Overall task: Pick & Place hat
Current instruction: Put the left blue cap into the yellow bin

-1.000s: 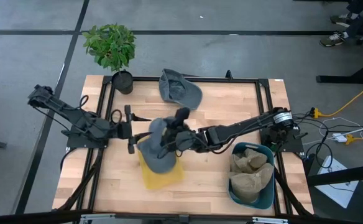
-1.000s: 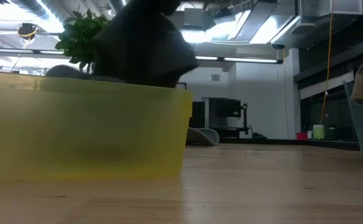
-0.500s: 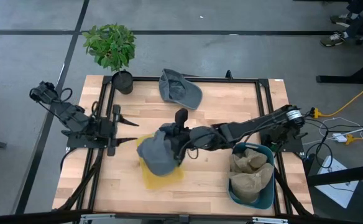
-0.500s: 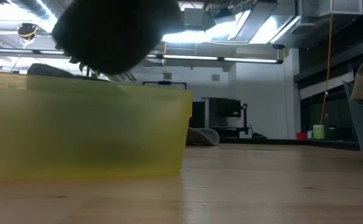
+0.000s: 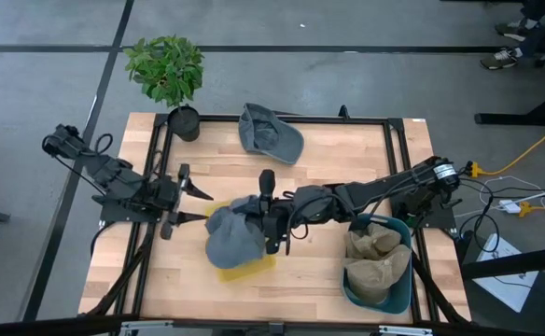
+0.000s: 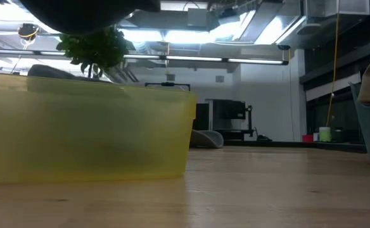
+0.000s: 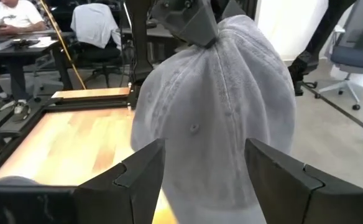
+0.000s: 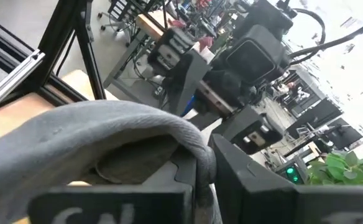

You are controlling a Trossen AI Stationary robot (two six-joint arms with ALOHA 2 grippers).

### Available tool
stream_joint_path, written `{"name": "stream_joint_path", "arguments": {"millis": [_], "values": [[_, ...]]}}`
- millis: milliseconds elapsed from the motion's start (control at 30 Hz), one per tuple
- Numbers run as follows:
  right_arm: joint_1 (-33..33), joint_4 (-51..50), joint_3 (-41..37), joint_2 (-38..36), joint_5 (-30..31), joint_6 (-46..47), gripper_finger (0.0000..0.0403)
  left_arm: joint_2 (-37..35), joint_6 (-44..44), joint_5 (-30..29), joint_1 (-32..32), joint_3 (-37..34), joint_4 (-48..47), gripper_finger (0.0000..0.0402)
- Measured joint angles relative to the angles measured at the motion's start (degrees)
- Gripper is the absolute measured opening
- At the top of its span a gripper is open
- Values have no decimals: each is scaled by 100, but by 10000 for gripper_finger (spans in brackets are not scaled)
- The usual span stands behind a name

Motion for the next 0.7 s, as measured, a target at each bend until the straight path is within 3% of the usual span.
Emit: {"name": "stream_joint_path", "arguments": {"millis": [200, 400, 567, 700], "values": [[0, 65, 0, 4, 0, 4, 36, 508, -3, 5, 149, 0, 709, 216], [0, 86, 0, 9, 0, 17, 32, 858, -321, 491, 373, 0, 1061, 222], [0, 130, 0, 9, 0, 21, 37, 1079, -618, 516, 609, 0, 1357, 227], [0, 132, 0, 9, -1, 21, 33, 1252, -664, 1032, 774, 0, 1666, 232]]}}
